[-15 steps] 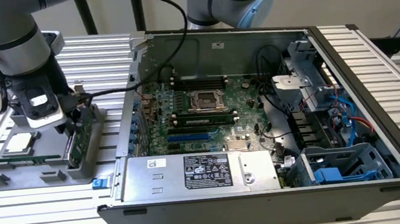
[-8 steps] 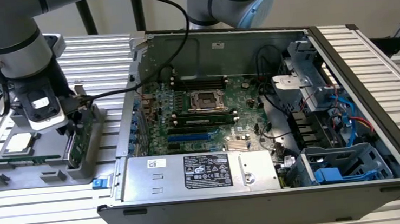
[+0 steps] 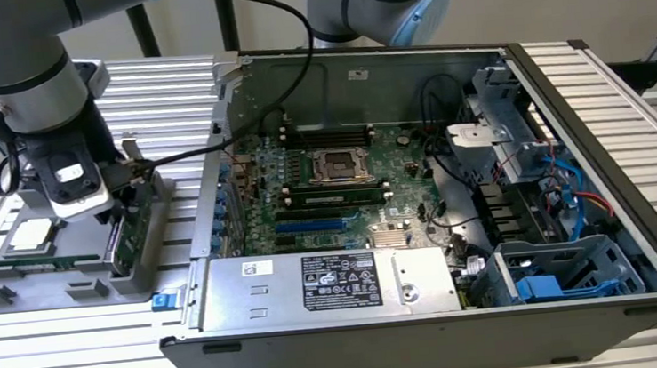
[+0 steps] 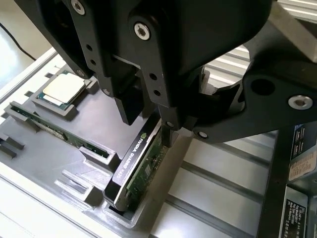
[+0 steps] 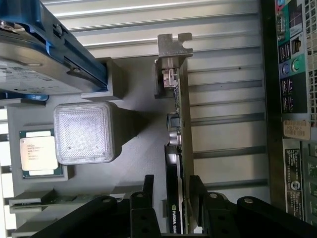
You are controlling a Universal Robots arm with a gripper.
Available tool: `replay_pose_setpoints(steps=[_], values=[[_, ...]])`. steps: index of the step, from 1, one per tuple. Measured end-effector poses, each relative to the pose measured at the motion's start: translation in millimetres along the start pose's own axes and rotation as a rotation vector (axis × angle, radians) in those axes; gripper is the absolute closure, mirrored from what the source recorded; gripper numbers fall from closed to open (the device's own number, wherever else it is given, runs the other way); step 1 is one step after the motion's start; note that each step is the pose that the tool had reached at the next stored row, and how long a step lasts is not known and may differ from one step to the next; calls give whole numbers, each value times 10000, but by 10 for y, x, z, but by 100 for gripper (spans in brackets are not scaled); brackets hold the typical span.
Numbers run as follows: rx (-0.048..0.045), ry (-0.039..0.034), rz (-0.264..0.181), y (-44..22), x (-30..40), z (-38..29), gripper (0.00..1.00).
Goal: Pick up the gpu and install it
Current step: 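Pick up the gpu and move the gpu toward the slot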
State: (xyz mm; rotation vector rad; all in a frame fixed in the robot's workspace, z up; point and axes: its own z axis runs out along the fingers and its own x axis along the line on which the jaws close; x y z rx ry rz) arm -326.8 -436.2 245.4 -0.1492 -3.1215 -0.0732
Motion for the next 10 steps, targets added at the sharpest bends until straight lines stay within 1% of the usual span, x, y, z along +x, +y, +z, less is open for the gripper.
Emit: replay_pose_setpoints(steps=[10], values=[[-1, -1, 0, -2, 5, 31, 0]])
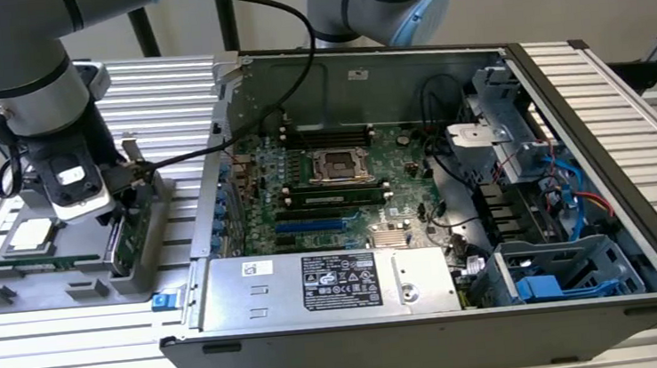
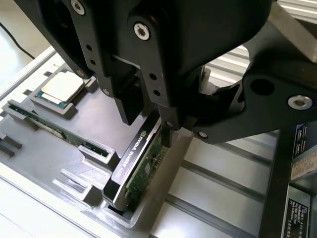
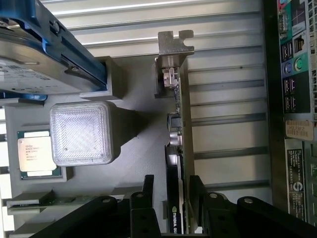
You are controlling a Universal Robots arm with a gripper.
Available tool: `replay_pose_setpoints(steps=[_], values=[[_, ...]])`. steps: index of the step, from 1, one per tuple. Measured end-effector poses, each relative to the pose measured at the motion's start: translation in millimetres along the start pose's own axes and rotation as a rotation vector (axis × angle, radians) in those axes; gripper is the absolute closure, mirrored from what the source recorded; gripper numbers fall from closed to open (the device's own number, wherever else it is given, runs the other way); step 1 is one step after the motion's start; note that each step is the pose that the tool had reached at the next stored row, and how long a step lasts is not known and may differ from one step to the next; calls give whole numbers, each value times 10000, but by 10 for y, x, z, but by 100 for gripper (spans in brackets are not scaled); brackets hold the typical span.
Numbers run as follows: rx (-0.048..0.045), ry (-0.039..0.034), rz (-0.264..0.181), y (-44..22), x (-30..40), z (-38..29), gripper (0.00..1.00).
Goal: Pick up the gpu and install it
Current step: 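Pick up the gpu and move the gpu toward the slot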
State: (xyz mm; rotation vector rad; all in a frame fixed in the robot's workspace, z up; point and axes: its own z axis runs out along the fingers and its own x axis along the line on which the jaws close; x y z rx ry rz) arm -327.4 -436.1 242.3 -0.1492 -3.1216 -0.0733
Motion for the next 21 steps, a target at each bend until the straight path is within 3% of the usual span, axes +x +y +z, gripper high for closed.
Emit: replay_pose_setpoints(steps=[7, 12, 21], values=[[1, -12, -4, -3, 15, 19, 0], [-20, -231, -15, -3, 15, 21, 0], [-23, -250, -16, -2, 14, 22, 0]])
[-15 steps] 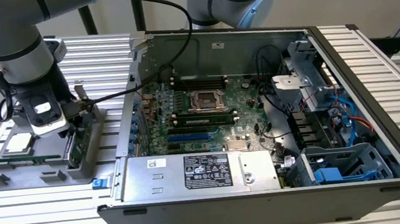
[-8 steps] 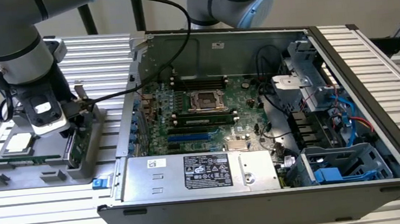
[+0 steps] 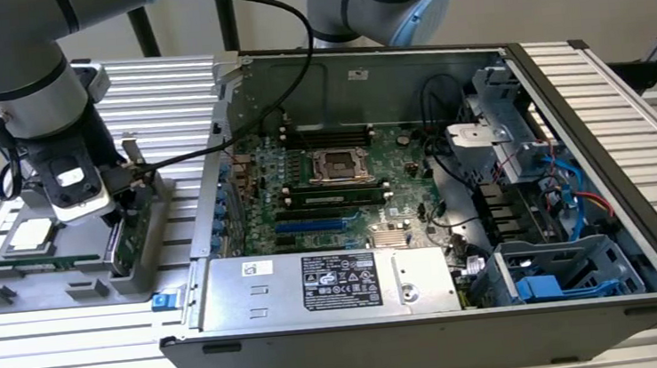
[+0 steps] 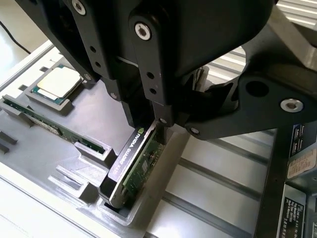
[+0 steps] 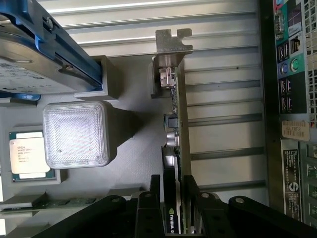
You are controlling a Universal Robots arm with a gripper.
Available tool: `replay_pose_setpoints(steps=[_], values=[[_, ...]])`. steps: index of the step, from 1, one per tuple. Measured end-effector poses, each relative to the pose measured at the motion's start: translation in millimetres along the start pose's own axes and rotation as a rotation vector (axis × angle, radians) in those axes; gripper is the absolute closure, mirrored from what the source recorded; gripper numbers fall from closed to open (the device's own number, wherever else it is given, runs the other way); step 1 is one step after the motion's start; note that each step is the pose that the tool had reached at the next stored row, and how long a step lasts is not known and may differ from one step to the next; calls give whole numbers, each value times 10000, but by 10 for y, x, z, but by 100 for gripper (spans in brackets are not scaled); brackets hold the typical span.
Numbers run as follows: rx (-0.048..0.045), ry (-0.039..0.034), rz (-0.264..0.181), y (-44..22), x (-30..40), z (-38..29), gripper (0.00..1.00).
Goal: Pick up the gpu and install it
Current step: 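Pick up the gpu and move the gpu toward the slot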
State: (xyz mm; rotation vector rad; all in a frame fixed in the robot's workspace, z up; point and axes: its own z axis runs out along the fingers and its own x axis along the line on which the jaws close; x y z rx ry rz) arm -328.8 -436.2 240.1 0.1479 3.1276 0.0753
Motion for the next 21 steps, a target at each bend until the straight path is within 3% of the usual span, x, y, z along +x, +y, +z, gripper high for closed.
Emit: replay_pose_setpoints(steps=[6, 7, 21], values=[[0, 0, -1, 0, -1, 0, 0], [0, 0, 0, 0, -1, 0, 100], [0, 0, 0, 0, -3, 0, 100]])
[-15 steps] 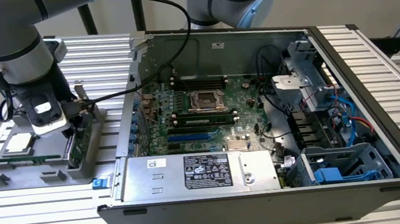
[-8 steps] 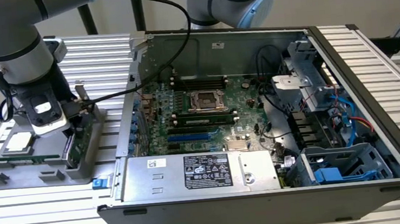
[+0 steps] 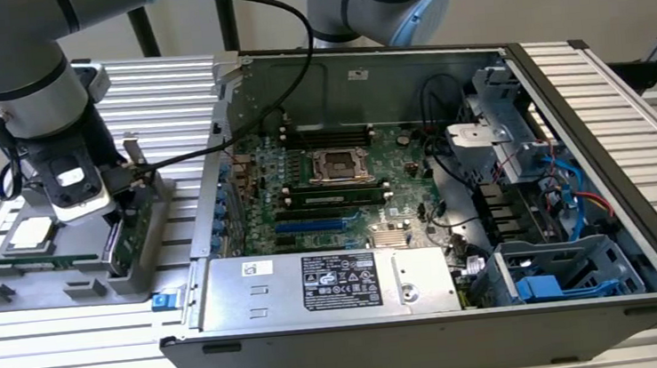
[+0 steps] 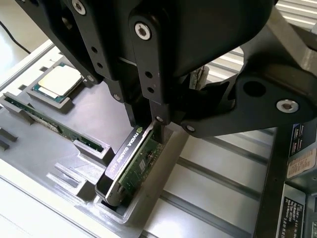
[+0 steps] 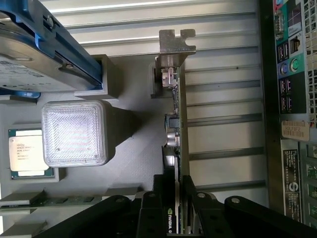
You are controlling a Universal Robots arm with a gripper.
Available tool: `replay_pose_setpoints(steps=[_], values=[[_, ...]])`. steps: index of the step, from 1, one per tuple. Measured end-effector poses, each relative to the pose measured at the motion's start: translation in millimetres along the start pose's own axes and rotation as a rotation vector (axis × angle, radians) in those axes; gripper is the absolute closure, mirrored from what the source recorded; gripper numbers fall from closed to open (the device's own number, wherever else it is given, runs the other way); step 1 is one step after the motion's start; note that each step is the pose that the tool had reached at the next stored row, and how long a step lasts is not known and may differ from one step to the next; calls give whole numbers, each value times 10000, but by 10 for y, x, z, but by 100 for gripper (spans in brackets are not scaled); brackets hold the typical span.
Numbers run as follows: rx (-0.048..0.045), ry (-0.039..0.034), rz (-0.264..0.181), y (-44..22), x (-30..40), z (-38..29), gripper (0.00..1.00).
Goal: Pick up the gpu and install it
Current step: 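Pick up the gpu and move the gpu toward the slot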
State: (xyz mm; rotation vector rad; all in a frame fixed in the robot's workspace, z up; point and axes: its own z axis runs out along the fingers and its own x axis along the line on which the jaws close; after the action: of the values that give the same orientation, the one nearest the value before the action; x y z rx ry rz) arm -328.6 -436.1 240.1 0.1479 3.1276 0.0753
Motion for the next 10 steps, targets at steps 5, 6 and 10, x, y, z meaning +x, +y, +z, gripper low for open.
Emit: replay_pose_setpoints(steps=[5, 6, 10], values=[[0, -1, -1, 0, -1, -9, 100], [0, 0, -1, 0, -1, -16, 100], [0, 0, 1, 2, 0, -48, 100]])
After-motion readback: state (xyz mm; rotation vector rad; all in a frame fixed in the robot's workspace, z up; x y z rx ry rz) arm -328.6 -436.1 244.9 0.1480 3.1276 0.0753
